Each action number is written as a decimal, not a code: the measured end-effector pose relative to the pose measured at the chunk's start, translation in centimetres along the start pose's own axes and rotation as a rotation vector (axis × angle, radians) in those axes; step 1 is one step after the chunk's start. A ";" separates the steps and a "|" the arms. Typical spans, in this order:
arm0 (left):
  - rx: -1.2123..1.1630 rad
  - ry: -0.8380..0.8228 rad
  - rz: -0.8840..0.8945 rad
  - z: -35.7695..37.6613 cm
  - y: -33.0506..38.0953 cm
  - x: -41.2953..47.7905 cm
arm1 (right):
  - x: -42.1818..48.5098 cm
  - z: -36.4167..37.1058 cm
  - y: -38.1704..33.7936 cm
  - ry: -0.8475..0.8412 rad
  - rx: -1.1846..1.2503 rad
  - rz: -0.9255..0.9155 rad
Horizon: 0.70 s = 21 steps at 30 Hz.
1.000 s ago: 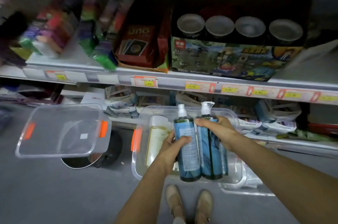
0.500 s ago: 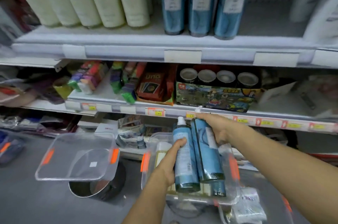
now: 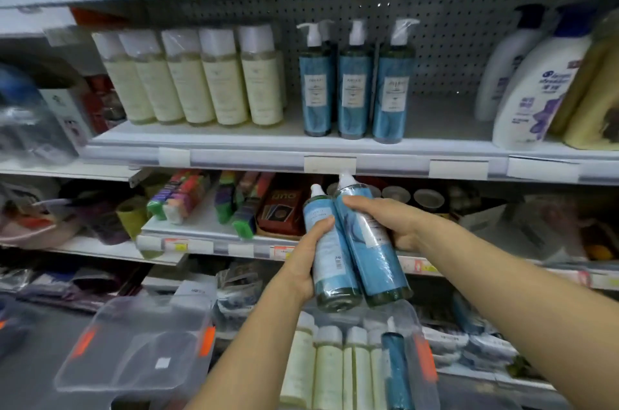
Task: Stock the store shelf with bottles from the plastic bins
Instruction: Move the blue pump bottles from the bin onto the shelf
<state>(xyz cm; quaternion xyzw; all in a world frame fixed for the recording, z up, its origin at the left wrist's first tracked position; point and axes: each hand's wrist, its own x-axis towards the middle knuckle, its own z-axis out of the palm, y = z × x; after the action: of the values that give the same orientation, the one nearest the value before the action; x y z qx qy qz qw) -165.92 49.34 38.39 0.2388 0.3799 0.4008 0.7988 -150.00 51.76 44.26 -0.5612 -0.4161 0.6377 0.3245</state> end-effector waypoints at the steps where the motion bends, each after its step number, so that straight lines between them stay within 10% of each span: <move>1: 0.023 0.002 0.020 0.5 0.6 0.0 | -0.4 -0.1 -0.5 0.008 0.004 -0.044; 21: 0.167 0.138 0.372 11.0 8.8 2.9 | -3.0 -8.3 -9.8 0.547 0.065 -0.540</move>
<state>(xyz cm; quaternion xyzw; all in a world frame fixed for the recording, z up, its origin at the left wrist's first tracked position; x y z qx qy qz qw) -160.07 55.87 49.81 0.3424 0.4148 0.5239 0.6605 -141.91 54.86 54.15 -0.5702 -0.4266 0.3688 0.5974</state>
